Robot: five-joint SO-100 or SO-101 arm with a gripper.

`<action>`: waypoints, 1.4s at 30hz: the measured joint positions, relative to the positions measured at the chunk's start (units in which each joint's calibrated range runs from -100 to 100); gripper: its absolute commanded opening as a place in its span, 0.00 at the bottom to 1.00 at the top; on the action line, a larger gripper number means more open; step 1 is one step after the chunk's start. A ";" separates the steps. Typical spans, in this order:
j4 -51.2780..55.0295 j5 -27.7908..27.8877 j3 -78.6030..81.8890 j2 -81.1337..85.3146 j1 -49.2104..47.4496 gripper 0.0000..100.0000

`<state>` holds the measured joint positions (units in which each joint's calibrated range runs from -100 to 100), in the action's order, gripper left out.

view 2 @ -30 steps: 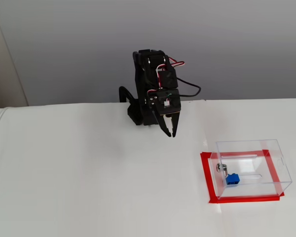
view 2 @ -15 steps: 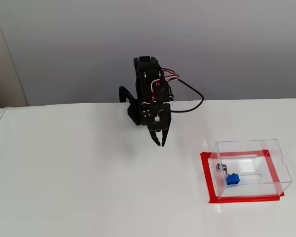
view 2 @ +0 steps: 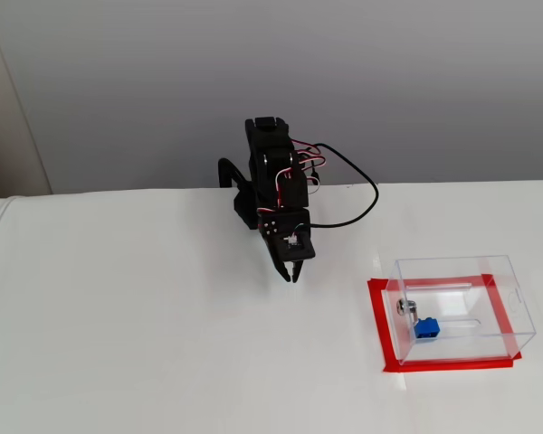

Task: Pick the blue lego brick and place it into the transparent box

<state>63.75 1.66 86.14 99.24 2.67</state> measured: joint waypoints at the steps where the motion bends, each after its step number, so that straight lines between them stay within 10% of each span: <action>1: 0.00 0.00 0.79 0.00 0.96 0.02; 42: -10.71 -2.54 12.27 0.08 6.09 0.01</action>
<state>53.04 -0.88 98.41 99.32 8.76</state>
